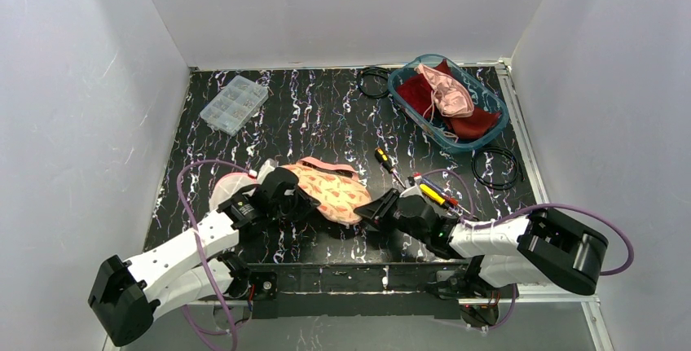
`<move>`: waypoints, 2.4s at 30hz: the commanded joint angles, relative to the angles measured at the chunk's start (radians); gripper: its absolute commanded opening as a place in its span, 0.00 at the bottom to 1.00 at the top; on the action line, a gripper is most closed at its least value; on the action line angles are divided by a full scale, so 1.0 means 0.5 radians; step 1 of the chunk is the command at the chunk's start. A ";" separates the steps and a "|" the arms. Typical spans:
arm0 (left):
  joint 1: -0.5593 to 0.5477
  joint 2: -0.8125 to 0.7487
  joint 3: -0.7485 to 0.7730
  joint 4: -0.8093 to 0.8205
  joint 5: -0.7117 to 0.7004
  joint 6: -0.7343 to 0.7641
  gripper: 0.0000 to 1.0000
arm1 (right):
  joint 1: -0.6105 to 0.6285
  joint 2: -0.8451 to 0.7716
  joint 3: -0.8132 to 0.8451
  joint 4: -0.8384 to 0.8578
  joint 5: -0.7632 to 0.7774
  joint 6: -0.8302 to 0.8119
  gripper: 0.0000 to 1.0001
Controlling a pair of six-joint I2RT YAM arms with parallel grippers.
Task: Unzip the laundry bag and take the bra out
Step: Unzip the laundry bag at the center of the board.
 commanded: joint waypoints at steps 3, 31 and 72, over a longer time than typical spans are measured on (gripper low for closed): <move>0.010 -0.095 -0.172 0.155 0.099 0.091 0.33 | -0.008 0.001 -0.013 0.402 0.052 0.025 0.17; 0.009 0.103 -0.166 0.323 -0.136 -0.160 0.49 | -0.010 -0.215 -0.126 0.507 0.078 0.089 0.01; 0.012 0.535 0.983 -1.138 -0.049 -0.640 0.00 | -0.005 -0.898 0.400 -0.559 -0.456 -1.519 0.69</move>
